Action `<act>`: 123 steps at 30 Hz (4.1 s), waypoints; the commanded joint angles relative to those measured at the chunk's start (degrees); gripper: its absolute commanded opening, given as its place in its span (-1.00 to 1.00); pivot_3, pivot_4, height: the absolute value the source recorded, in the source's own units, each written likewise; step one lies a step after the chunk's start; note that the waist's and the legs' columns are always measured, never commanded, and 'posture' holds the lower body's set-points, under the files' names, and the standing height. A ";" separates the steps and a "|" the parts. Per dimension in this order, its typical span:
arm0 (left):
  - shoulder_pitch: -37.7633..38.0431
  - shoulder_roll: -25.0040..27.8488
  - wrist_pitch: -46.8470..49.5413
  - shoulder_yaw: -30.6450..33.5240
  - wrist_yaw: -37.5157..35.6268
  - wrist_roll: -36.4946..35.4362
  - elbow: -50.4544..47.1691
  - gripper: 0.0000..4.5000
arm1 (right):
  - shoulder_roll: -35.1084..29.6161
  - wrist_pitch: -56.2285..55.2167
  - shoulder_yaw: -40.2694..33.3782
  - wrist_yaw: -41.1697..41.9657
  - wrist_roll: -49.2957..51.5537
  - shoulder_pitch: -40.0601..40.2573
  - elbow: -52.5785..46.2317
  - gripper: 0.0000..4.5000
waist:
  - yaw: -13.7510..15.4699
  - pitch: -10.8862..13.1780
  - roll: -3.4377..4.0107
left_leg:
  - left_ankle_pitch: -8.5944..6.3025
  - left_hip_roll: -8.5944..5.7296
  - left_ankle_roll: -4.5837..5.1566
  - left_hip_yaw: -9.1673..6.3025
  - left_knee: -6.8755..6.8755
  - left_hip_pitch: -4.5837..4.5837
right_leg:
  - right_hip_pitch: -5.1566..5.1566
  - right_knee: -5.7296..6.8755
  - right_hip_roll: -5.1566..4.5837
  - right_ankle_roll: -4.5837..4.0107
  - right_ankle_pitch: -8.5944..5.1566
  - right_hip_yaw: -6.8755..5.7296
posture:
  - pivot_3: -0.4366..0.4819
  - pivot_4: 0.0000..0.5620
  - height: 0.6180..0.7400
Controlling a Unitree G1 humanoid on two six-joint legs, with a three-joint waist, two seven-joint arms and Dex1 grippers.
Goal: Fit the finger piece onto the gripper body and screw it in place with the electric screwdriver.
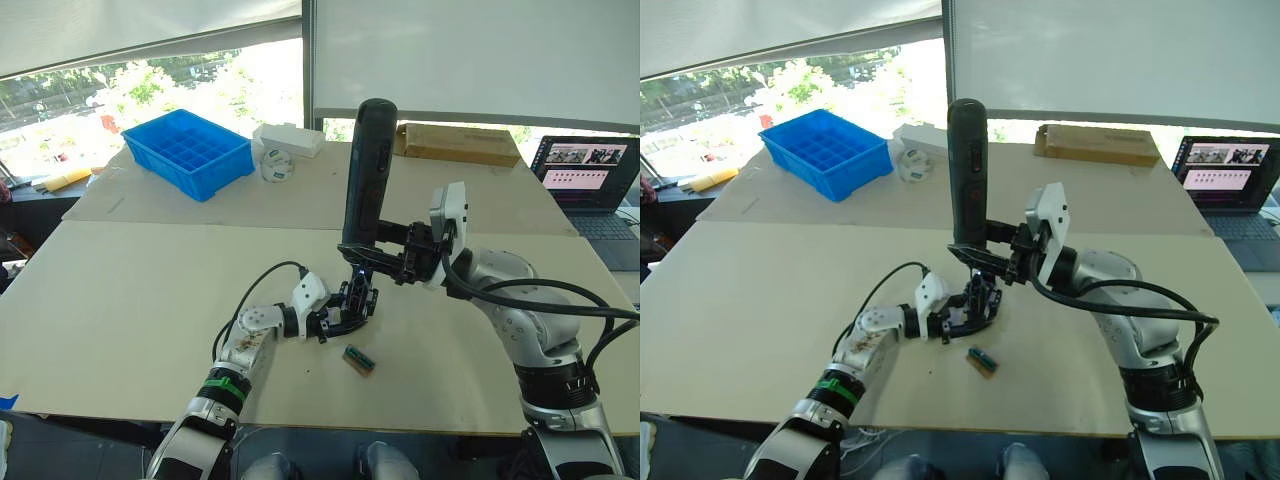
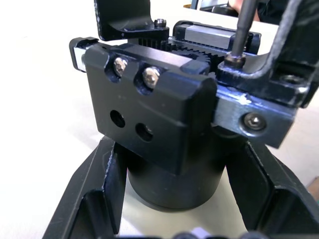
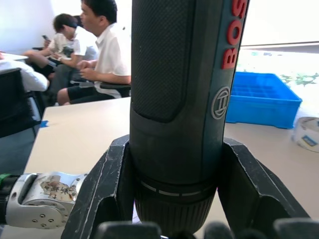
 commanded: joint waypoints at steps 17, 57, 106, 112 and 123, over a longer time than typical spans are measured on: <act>0.77 -0.77 -1.04 -0.65 3.63 1.74 4.80 0.05 | -1.90 -5.39 -12.17 2.93 8.68 -1.21 -8.95 -0.15 | 0.68 0.00 0.00 | -0.02 0.04 0.06 -0.08 0.02 0.10 | 0.29 -0.37 -0.09 0.10 0.15 -0.13 | -0.05 -0.47 1.00; 19.99 37.45 0.99 25.51 -22.75 -18.00 -10.23 0.99 | -7.14 -17.28 -39.51 4.82 4.39 41.46 -14.26 -0.15 | 0.84 0.74 0.46 | 0.00 0.10 -0.04 0.07 -0.10 -0.08 | 0.02 -0.55 0.06 0.51 -0.01 0.07 | -0.05 -0.47 1.00; 8.10 12.04 3.06 -7.34 -10.90 -1.82 -18.31 0.99 | -1.04 -18.86 -2.94 5.10 -1.70 28.60 -19.75 -0.15 | 0.96 0.96 0.53 | 0.03 0.01 -0.04 0.20 0.19 0.00 | 0.18 -0.45 0.65 0.22 0.19 0.14 | -0.05 -0.47 1.00; 8.83 12.61 1.81 -7.53 -11.39 -1.26 -17.63 0.99 | -0.41 -19.76 -2.23 5.80 -2.79 28.69 -18.72 -0.15 | 0.93 0.96 0.53 | 0.03 0.02 -0.03 0.17 0.30 0.02 | 0.21 -0.39 0.63 0.21 0.19 0.13 | -0.05 -0.47 1.00; 11.04 13.32 2.14 -8.11 -10.73 -1.28 -20.15 0.99 | -0.19 -21.21 -0.81 7.22 -4.74 28.57 -17.39 -0.15 | 0.88 0.96 0.54 | 0.02 0.03 -0.03 0.16 0.32 0.02 | 0.21 -0.36 0.62 0.21 0.19 0.13 | -0.05 -0.47 1.00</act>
